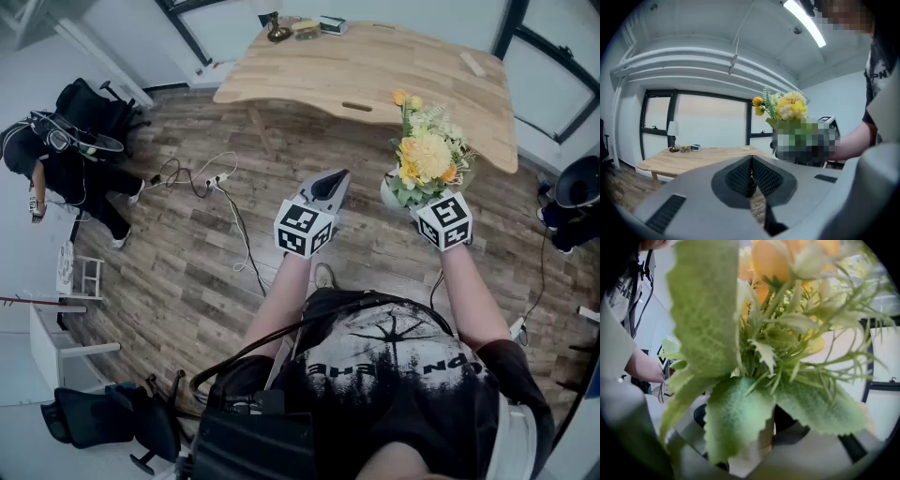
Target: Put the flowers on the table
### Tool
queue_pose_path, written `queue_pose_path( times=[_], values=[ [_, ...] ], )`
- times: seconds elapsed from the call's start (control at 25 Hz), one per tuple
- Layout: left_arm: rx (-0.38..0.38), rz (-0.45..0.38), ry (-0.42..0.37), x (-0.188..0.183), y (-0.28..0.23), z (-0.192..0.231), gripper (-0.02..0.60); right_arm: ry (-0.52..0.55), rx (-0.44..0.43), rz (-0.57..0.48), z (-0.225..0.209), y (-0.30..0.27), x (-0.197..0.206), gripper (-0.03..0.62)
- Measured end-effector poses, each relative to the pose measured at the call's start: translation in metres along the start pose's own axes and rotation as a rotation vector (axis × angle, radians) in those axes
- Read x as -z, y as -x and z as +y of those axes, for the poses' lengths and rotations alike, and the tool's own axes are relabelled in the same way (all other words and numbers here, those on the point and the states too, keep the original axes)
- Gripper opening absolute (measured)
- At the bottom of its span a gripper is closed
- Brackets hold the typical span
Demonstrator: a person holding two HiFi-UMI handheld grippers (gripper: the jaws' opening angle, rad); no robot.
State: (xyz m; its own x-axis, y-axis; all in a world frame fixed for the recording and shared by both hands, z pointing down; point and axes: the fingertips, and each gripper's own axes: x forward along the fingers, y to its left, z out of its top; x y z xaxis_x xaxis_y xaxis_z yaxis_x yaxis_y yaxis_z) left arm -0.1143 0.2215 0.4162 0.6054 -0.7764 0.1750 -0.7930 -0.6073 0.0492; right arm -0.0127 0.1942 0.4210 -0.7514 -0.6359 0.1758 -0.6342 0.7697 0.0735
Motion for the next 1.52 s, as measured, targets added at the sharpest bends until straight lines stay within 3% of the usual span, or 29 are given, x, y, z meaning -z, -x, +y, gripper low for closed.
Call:
queue_pose_path(
  times=[1.12,1.52],
  values=[
    [-0.005,0.029,0.028,0.008,-0.009,-0.009,0.014,-0.015,-0.005,-0.001,-0.003,0.01,0.004,0.252],
    [0.005,0.023,-0.002,0.002,-0.018,-0.012,0.014,0.003,0.008,-0.006,-0.018,0.012,0.006,0.252]
  ],
)
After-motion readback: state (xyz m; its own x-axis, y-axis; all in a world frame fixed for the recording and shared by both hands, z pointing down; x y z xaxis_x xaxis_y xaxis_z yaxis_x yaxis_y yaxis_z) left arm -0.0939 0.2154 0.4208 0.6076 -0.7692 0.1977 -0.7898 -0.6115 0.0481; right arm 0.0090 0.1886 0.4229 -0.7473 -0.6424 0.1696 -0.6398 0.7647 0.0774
